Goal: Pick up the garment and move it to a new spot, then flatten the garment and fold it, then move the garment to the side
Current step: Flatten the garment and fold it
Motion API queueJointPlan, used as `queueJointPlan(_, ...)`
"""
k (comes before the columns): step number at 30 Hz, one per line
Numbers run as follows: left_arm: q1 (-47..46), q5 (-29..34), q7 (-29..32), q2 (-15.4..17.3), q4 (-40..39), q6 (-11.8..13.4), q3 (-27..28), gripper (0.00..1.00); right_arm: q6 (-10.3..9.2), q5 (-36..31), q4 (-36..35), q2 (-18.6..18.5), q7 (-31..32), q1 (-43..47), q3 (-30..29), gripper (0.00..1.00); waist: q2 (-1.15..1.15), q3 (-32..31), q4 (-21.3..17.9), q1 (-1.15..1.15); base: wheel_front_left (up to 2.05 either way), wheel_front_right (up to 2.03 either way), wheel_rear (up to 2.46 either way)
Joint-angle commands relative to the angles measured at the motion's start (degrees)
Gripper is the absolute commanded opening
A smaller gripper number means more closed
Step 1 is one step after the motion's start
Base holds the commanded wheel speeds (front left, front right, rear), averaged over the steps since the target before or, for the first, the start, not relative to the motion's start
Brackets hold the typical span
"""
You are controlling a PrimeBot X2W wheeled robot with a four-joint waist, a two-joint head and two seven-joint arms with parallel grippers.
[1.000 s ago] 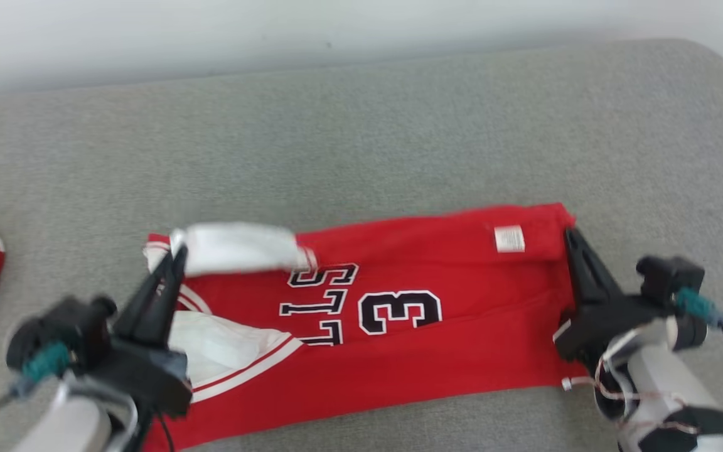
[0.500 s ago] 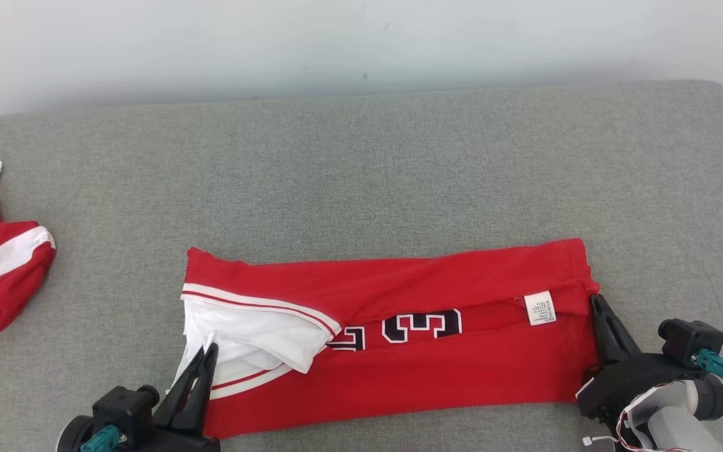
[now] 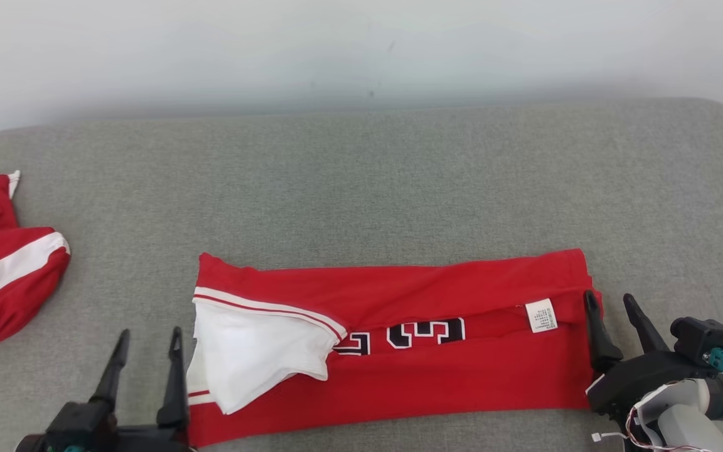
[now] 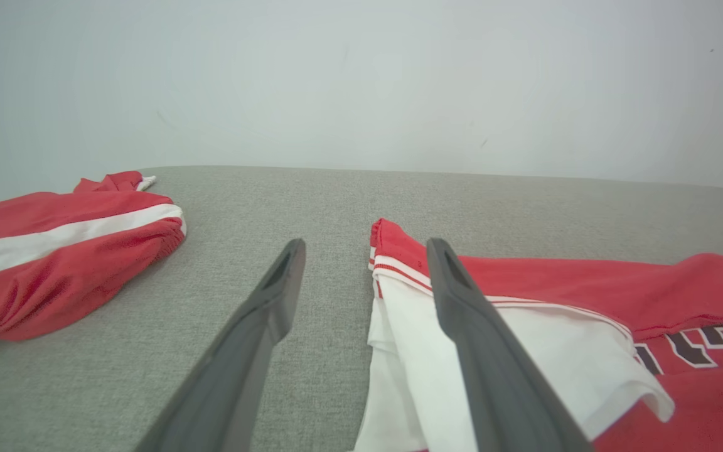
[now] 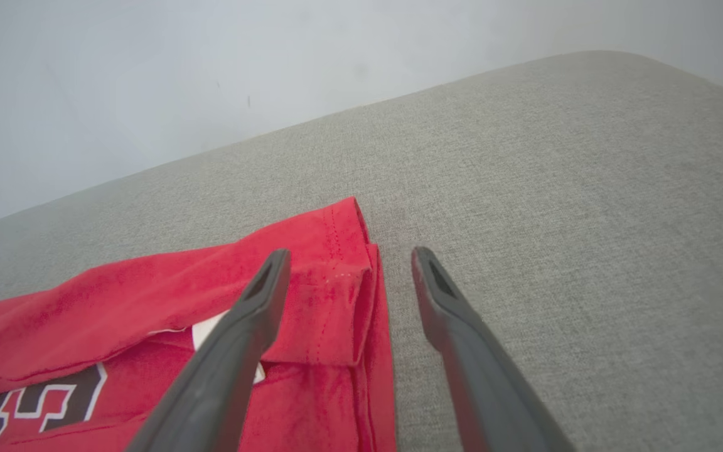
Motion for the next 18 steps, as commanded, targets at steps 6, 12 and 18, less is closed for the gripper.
queueJointPlan(6,5.2,5.9,-0.2,-4.6,-4.4,0.0,6.5,1.0,-0.14,-2.8,5.2,0.6,0.0,-1.6,-0.9,1.0,0.0,-1.2,1.6,0.0,0.0,0.0,0.0)
queueJointPlan(12,7.6,8.1,-0.2,-6.4,-3.1,-1.7,8.6,1.0,-0.14,-4.1,13.0,1.9,0.9,-3.8,-1.2,1.0,0.0,-1.6,2.8,0.0,0.0,0.0,0.0)
queueJointPlan(18,7.8,9.6,-0.2,-6.9,-1.5,-2.7,9.7,1.0,-0.14,-3.4,17.8,2.8,1.2,-5.2,-0.2,0.0,0.0,-1.8,3.4,0.0,0.0,0.0,0.0)
